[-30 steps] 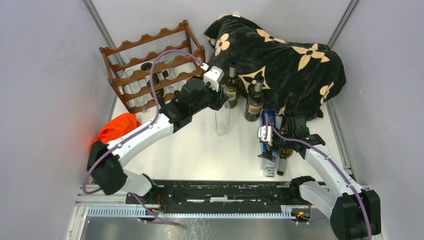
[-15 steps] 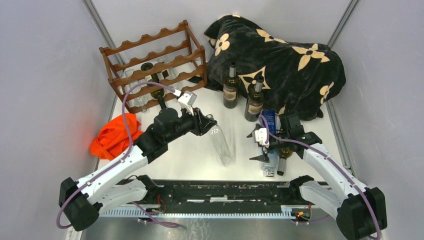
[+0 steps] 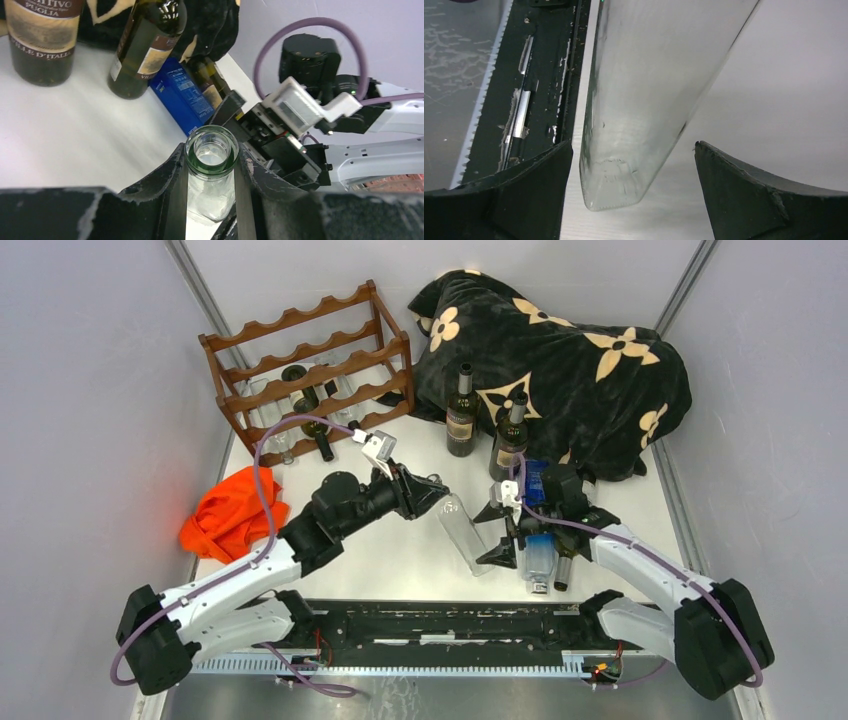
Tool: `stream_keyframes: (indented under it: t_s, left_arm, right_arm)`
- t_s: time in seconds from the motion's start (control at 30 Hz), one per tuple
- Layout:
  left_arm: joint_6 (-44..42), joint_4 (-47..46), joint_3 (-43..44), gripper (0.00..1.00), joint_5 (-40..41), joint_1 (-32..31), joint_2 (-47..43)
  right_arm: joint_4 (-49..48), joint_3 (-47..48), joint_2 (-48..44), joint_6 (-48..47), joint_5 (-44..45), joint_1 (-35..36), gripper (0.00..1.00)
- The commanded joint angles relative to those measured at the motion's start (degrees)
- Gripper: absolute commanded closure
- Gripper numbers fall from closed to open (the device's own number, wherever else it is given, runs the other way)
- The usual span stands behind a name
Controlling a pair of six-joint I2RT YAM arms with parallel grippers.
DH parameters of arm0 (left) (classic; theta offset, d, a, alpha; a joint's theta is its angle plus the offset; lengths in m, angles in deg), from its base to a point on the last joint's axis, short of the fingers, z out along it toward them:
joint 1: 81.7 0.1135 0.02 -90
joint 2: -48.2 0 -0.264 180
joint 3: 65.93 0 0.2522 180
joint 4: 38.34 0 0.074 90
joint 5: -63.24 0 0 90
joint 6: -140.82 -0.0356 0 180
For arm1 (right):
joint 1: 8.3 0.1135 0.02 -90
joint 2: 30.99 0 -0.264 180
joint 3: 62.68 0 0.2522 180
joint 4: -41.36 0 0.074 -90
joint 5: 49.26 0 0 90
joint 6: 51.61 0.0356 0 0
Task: Put the wine bottle on the wine rack
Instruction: Pick up the wine bottle from the center of the board.
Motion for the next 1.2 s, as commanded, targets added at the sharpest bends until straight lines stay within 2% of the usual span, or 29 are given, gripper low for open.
stream_keyframes:
  t_s: [0.0, 0.23, 0.3, 0.37, 0.5, 0.57, 0.63, 0.7, 0.77, 0.87, 0.93, 1.07, 1.17]
  left_arm:
    - [2.7, -12.7, 1.1, 0.98, 2.8, -1.7, 0.6]
    - [2.8, -16.1, 1.9, 0.98, 4.2, -3.2, 3.4]
    - [2.8, -16.8, 2.4, 0.98, 4.3, -3.3, 4.1]
    - [2.7, -16.9, 3.0, 0.98, 4.5, -3.4, 4.6]
    - [2.9, -17.0, 3.9, 0.98, 4.6, -3.4, 4.9]
    - [3.6, -14.6, 5.3, 0.73, 5.6, -3.4, 5.0]
    - [4.3, -8.5, 8.3, 0.44, 8.4, -3.4, 4.9]
    - [5.4, 0.1, 13.1, 0.21, 12.9, -3.4, 4.5]
    - [6.9, 11.5, 19.3, 0.02, 19.8, -3.4, 4.1]
    - [11.2, 24.7, 30.7, 0.0, 30.2, -3.4, 4.2]
    - [12.8, 28.4, 36.8, 0.0, 33.2, -3.4, 4.9]
    - [17.3, 31.9, 48.9, 0.0, 29.2, -3.4, 8.8]
    - [21.5, 35.3, 57.5, 0.0, 25.1, -4.4, 13.4]
  right_arm:
    - [-8.7, -0.4, 2.5, 8.8, -1.9, 1.1, 0.02]
    - [-13.9, -1.7, 4.3, 14.4, -2.7, 2.1, 0.02]
    - [-15.6, -2.1, 4.5, 16.1, -2.9, 2.3, 0.06]
    - [-16.2, -2.1, 4.8, 16.8, -3.3, 2.3, 0.19]
    - [-15.5, -1.2, 5.4, 17.1, -4.0, 2.3, 0.77]
    - [-14.5, -0.6, 5.4, 16.7, -5.5, 2.3, 0.92]
    - [-13.5, -0.1, 4.7, 15.9, -7.7, 1.9, 0.99]
    - [-12.7, 0.1, 3.5, 14.7, -9.8, 1.0, 1.0]
    - [-11.0, 0.3, 2.7, 12.6, -11.5, 0.4, 1.0]
    - [-3.8, 1.9, 2.7, 5.6, -13.6, -0.7, 1.0]
    - [3.8, 4.3, 3.2, -2.5, -14.6, -1.6, 1.0]
    - [20.1, 8.2, 3.4, -18.7, -14.5, -3.8, 1.0]
    - [24.7, 8.8, 2.5, -24.2, -13.0, -6.0, 1.0]
